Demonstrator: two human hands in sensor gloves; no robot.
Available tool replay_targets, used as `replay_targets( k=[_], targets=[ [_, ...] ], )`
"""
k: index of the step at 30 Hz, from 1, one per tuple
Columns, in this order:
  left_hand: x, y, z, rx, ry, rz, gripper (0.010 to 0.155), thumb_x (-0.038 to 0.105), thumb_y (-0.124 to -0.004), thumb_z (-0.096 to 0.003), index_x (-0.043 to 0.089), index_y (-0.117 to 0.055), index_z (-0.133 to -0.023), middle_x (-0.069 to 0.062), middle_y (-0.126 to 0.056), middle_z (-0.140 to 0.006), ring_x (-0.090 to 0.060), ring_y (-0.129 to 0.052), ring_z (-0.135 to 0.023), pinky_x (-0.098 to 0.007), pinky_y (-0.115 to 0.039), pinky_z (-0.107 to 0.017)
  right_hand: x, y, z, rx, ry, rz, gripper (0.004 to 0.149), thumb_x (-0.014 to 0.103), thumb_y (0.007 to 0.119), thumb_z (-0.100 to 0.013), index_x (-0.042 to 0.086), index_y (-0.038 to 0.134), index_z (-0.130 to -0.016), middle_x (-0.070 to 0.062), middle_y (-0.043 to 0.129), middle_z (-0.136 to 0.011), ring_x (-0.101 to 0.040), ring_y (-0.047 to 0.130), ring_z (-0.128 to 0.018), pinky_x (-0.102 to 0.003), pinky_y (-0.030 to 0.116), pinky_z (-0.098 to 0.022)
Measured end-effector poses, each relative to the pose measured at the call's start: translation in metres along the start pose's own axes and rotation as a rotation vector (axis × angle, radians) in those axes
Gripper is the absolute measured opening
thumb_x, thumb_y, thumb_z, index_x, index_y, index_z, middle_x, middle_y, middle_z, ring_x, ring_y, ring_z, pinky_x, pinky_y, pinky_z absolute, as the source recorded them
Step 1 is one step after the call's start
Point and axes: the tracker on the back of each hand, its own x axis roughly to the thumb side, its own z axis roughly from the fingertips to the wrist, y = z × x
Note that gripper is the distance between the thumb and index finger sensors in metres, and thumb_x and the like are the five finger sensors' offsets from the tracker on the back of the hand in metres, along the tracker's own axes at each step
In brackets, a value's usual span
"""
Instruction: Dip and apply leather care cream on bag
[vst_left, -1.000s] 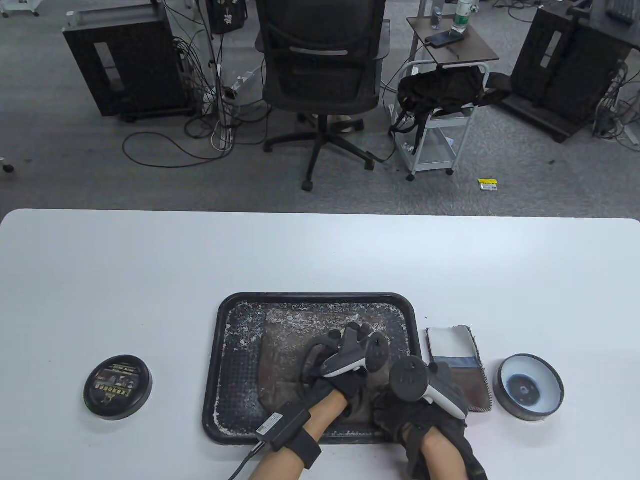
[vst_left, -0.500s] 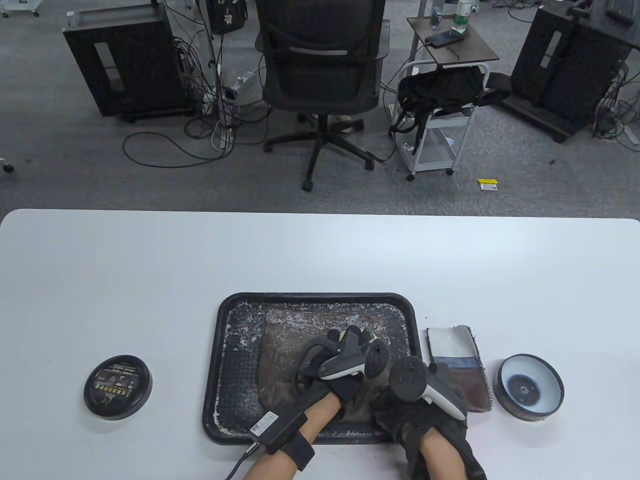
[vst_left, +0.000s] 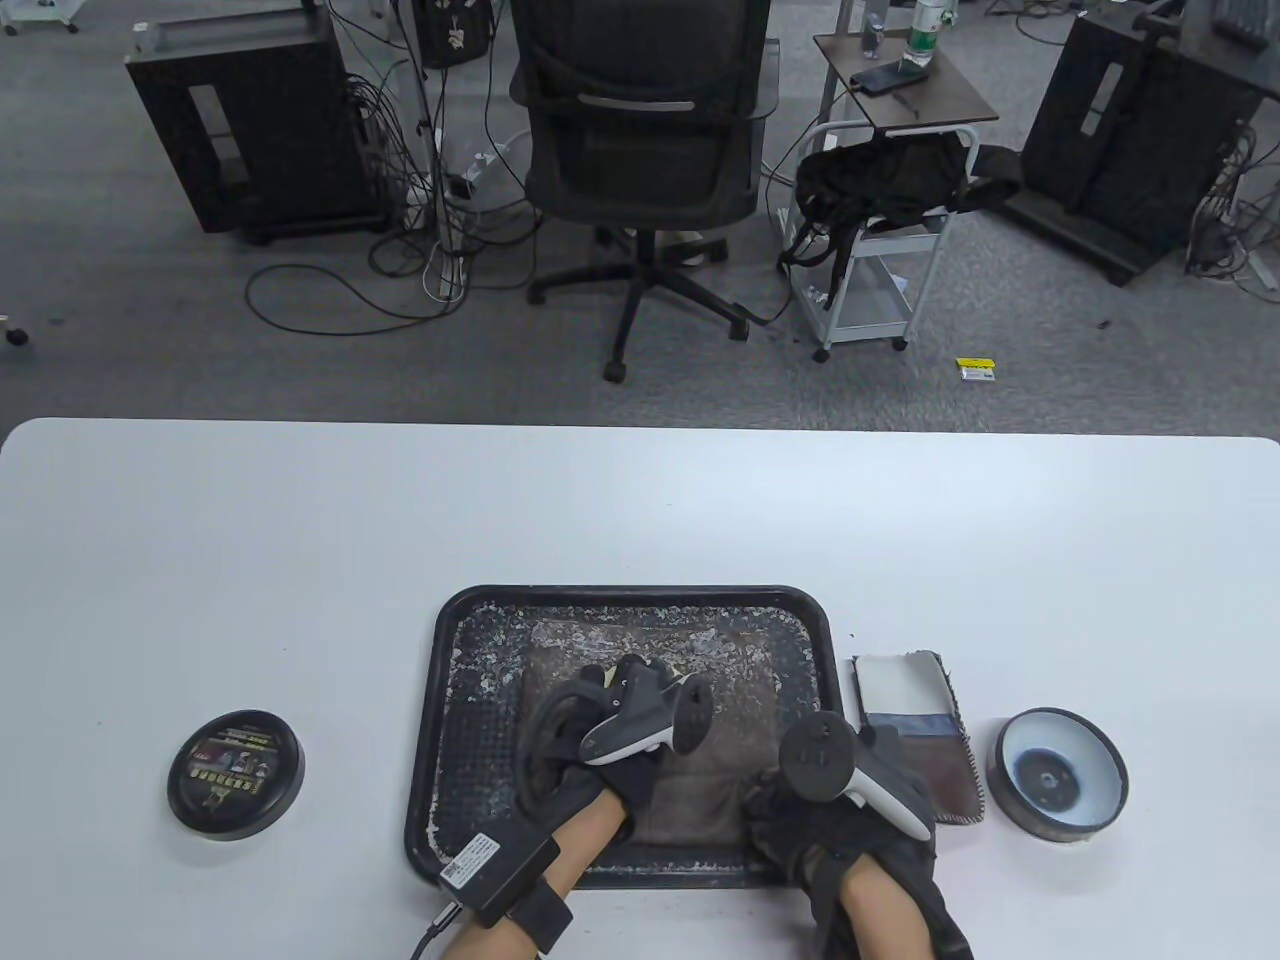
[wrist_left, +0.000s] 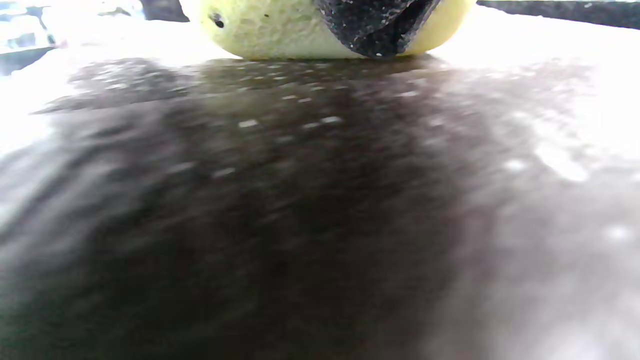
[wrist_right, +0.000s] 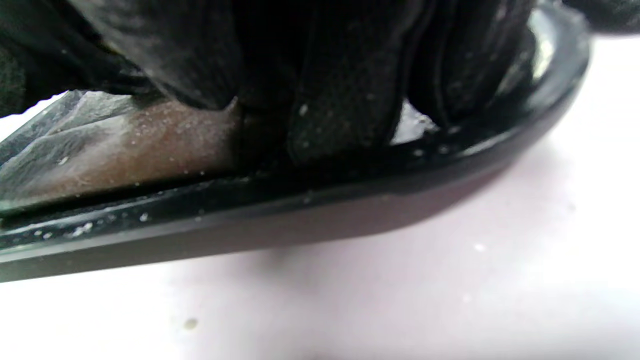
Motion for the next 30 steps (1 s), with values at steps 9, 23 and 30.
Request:
replay_targets(
  k=[9, 23, 30],
  targets=[
    [-0.038, -0.008, 0.016, -0.005, 0.061, 0.054, 0.064, 0.031, -0.075, -0.0443, 0.045, -0.046, -0.099, 0.014, -0.043, -0.113, -0.017, -0.045, -0.110, -0.053, -0.047, -0.080, 0.000, 0.001, 0.000, -0.002, 0.004, 0.005, 0.049, 0.033, 0.082, -0.043, 0.018, 0.083, -0.089, -0.008, 0.067, -0.099, -0.017, 0.103, -0.049, -0.046, 0.085, -0.046],
    [-0.067, -0.007, 0.032, -0.060, 0.209, 0.036, 0.064, 0.031, -0.074, -0.0443, 0.044, -0.045, -0.100, 0.012, -0.041, -0.113, -0.019, -0.046, -0.110, -0.057, -0.050, -0.078, 0.001, 0.002, 0.001, -0.002, 0.006, 0.008, 0.048, 0.033, 0.082, -0.043, 0.018, 0.083, -0.089, -0.007, 0.067, -0.098, -0.017, 0.102, -0.050, -0.046, 0.085, -0.047],
    [-0.089, -0.008, 0.039, -0.120, 0.307, 0.111, 0.065, 0.031, -0.074, -0.0440, 0.041, -0.044, -0.100, 0.008, -0.044, -0.112, -0.022, -0.052, -0.109, -0.057, -0.055, -0.076, 0.003, 0.004, 0.002, 0.005, 0.002, 0.024, 0.050, 0.034, 0.082, -0.043, 0.018, 0.080, -0.091, -0.008, 0.064, -0.100, -0.019, 0.101, -0.054, -0.047, 0.083, -0.049]
  ],
)
